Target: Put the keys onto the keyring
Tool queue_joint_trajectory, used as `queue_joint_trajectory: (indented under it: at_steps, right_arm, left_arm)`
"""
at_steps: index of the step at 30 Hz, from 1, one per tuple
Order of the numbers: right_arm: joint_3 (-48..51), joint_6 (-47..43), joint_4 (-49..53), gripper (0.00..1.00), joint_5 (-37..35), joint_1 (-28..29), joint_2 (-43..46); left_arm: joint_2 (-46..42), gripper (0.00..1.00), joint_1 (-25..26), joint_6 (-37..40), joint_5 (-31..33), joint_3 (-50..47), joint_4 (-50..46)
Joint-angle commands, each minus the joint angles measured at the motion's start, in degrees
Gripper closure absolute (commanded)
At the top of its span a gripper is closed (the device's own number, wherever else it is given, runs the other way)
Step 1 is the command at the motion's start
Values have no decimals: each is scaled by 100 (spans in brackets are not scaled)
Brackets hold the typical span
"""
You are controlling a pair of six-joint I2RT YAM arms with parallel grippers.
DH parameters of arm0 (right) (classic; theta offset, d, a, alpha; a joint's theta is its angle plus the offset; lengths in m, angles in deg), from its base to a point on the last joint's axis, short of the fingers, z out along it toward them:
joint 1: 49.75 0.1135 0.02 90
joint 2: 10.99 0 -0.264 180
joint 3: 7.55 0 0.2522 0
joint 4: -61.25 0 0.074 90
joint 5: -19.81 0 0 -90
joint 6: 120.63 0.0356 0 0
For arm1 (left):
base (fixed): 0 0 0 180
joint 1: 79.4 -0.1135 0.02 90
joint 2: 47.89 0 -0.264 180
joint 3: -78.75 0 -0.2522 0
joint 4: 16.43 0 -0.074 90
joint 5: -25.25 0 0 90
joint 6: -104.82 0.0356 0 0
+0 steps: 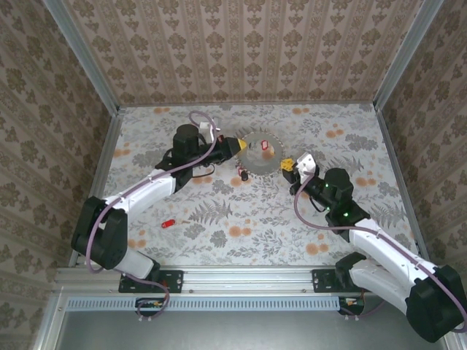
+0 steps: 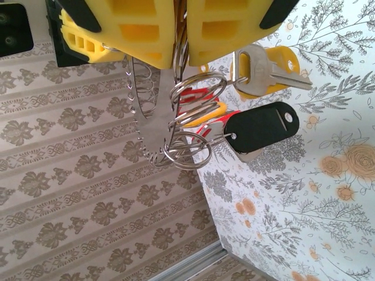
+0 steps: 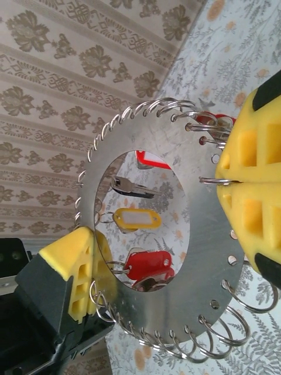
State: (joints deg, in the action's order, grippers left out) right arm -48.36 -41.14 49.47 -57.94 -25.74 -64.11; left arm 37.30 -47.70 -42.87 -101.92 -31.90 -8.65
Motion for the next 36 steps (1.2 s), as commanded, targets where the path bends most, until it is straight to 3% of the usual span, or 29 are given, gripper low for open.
queue_joint_trajectory:
  at_steps: [1, 6, 10, 15, 21, 25, 30, 36]
  right_arm:
    - [-402, -126, -343, 100, 77, -31, -146]
    - [-405, -129, -408, 100, 178, -64, -190]
    - [-536, -86, -268, 100, 546, -164, -199]
    - [-823, -156, 425, 100, 919, -245, -211]
    - [-1120, -202, 1175, 100, 975, -357, -459]
    - [-1233, -402, 1488, 100, 1041, -378, -595]
    - [-1399, -1406, 2305, 100, 1450, -348, -667]
    - [-1391, -2295, 2741, 100, 2176, -351, -646]
  left_arm:
    - [-83, 100, 20, 4, -532, 21, 460]
    - [-266, 100, -2, 108, -112, -18, 180]
    - [-209, 68, -15, 161, 235, -43, -256]
    - [-102, 60, -15, 188, 478, -188, -341]
    - [27, 40, -15, 497, 770, -364, -638]
    - [78, 34, -6, 487, 942, -641, -522]
    - [37, 33, 27, 797, 992, -679, -467]
    - [-226, 34, 232, 2034, 906, -639, -119]
